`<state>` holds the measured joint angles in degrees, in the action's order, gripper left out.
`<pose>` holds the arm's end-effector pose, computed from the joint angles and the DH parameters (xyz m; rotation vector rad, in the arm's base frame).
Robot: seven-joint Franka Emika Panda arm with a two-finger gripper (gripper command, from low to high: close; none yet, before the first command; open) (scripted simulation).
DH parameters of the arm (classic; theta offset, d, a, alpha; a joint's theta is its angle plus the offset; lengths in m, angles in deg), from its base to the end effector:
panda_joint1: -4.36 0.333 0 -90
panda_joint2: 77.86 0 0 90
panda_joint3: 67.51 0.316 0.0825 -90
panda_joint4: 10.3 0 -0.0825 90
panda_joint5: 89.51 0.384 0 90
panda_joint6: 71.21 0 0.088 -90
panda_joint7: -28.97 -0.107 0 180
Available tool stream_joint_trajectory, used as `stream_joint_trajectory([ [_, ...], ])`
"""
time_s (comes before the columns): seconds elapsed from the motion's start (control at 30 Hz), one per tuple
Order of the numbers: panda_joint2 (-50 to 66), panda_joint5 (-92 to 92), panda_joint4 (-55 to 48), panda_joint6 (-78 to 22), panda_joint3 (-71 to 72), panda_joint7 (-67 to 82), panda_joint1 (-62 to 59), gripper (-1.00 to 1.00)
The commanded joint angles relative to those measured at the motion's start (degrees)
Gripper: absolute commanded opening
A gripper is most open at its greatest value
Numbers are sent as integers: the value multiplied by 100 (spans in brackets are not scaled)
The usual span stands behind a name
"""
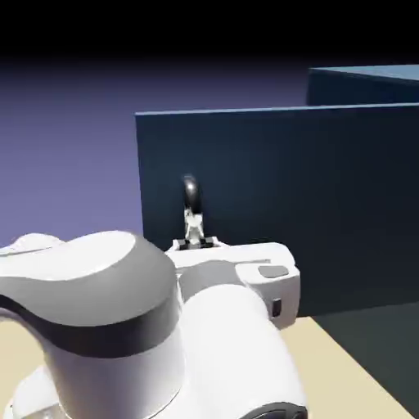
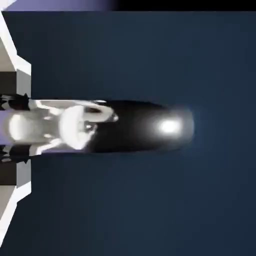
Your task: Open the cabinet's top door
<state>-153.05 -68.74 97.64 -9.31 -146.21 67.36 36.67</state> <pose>0.1456 -0.4305 0.5034 -1.5407 -0.4989 -0.7367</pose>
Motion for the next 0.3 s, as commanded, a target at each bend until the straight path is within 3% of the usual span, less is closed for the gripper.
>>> stream_joint_trajectory([
  [0.0,-18,-20,-207,-136,-46,-38,153,-100],
  [0.27,-174,-86,-1871,-1221,-329,-388,1350,-100],
])
